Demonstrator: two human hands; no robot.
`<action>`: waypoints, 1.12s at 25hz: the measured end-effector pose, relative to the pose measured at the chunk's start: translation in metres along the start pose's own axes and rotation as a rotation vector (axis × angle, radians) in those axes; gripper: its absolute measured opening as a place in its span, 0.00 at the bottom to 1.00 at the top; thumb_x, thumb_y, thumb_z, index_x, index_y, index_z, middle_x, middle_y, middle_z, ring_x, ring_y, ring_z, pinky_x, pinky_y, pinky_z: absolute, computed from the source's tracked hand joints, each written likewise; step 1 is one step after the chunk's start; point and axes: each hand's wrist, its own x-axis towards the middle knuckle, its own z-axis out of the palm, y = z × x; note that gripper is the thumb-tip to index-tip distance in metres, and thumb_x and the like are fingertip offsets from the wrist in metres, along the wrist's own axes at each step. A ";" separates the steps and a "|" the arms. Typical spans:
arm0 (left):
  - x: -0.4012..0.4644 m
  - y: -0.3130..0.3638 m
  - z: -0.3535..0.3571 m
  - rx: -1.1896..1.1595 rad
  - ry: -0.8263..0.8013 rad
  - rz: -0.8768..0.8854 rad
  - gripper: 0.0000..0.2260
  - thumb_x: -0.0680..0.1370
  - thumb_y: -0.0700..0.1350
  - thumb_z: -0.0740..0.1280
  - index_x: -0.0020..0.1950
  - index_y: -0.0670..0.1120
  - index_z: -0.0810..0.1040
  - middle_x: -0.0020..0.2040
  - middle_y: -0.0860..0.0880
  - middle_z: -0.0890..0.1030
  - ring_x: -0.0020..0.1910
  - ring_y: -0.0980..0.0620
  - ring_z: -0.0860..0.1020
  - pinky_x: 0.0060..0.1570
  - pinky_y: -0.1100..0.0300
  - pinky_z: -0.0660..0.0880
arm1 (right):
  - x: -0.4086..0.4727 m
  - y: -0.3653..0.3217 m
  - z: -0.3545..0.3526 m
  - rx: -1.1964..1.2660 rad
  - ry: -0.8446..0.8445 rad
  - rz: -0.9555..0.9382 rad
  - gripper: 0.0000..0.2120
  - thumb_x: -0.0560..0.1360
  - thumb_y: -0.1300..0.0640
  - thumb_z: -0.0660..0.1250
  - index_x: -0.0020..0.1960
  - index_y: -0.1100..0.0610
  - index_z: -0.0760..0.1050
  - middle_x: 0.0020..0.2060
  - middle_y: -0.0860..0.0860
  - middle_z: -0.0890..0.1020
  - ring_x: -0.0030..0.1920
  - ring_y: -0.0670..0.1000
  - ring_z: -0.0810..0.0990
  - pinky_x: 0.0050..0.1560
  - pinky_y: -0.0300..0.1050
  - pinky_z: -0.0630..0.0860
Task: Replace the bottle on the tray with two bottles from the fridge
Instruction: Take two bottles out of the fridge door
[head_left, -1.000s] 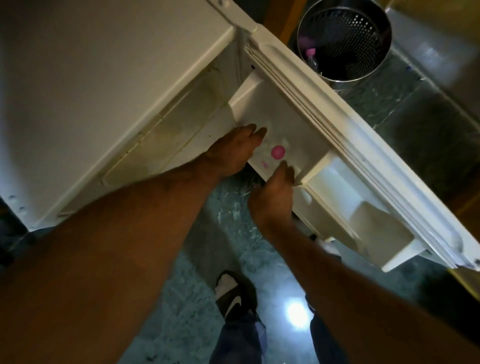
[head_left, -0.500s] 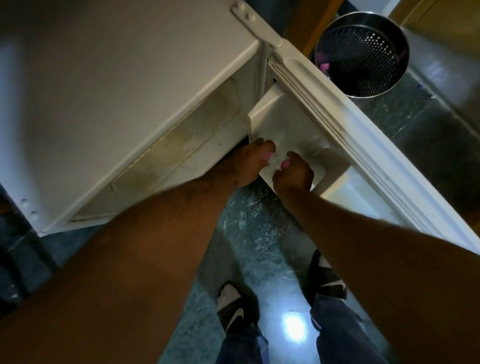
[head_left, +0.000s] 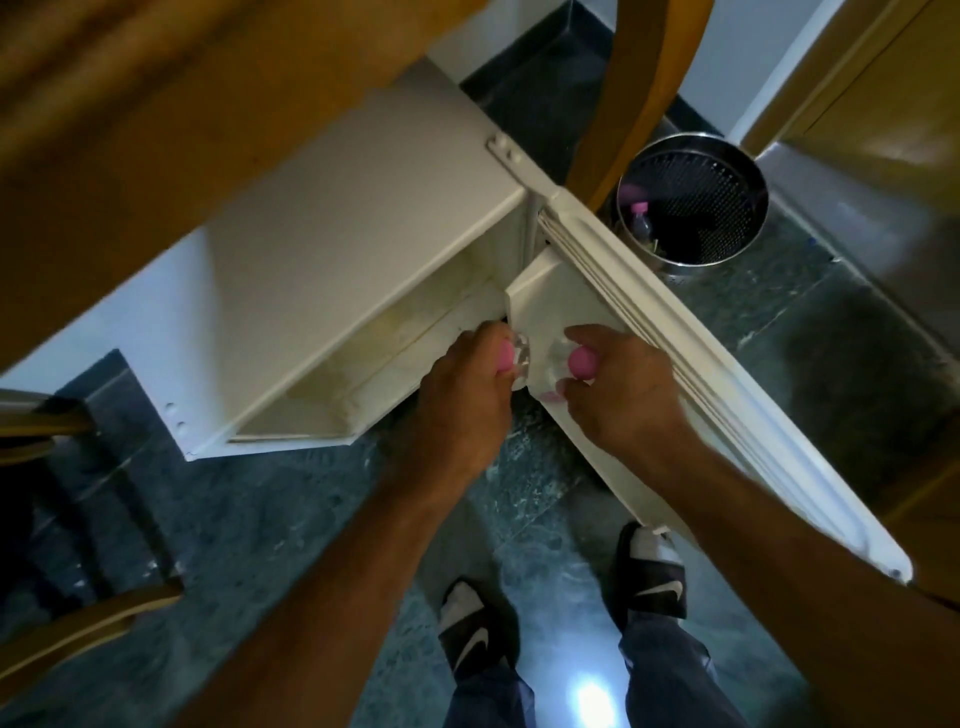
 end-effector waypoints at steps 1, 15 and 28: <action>-0.011 0.016 -0.013 -0.008 0.079 -0.050 0.09 0.76 0.40 0.67 0.55 0.49 0.72 0.46 0.49 0.78 0.44 0.48 0.77 0.41 0.55 0.74 | -0.009 -0.009 -0.024 -0.015 -0.002 -0.048 0.24 0.69 0.60 0.73 0.64 0.51 0.75 0.57 0.49 0.81 0.55 0.50 0.78 0.54 0.31 0.64; -0.070 0.104 -0.002 -0.154 0.385 -0.506 0.11 0.76 0.41 0.66 0.58 0.46 0.74 0.54 0.45 0.80 0.50 0.47 0.78 0.50 0.55 0.76 | 0.016 -0.023 -0.180 -0.667 -0.181 -0.523 0.22 0.70 0.68 0.69 0.63 0.56 0.76 0.57 0.59 0.81 0.55 0.62 0.79 0.58 0.53 0.74; -0.086 0.082 0.023 -0.129 0.455 -0.781 0.10 0.76 0.39 0.66 0.57 0.43 0.72 0.53 0.41 0.79 0.53 0.44 0.78 0.49 0.55 0.73 | 0.063 0.003 -0.123 -1.034 -0.518 -0.748 0.20 0.73 0.60 0.69 0.64 0.55 0.74 0.59 0.55 0.80 0.59 0.55 0.77 0.59 0.48 0.74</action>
